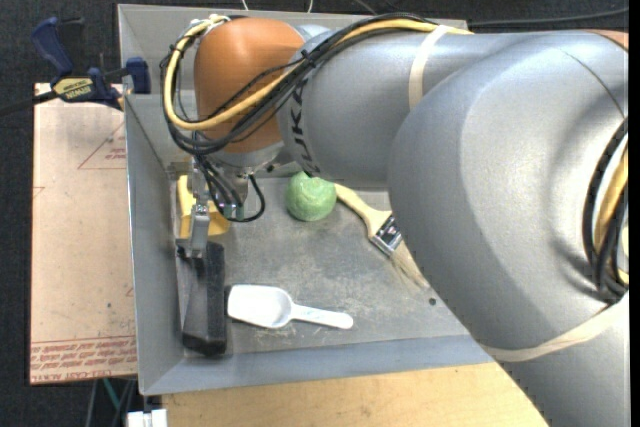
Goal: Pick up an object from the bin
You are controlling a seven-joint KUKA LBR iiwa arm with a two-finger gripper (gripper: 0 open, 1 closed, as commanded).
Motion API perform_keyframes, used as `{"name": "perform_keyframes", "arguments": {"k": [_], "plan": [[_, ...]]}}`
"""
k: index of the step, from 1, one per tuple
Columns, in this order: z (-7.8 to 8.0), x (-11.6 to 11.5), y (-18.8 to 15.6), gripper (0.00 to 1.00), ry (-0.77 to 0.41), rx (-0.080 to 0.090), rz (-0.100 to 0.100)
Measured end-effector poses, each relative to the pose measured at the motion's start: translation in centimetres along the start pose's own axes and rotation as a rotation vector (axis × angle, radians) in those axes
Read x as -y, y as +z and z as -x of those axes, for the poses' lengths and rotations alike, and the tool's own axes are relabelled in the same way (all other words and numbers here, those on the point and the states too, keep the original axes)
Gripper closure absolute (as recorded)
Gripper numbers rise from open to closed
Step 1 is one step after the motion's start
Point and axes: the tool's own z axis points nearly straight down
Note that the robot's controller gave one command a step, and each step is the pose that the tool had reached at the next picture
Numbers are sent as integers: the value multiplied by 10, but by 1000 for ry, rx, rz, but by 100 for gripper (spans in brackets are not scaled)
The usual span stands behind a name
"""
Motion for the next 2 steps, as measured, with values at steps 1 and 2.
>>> {"name": "perform_keyframes", "arguments": {"k": [1,2], "plan": [[6,5,14,0,47,9,5],[9,-2,31,100,154,38,16]]}}
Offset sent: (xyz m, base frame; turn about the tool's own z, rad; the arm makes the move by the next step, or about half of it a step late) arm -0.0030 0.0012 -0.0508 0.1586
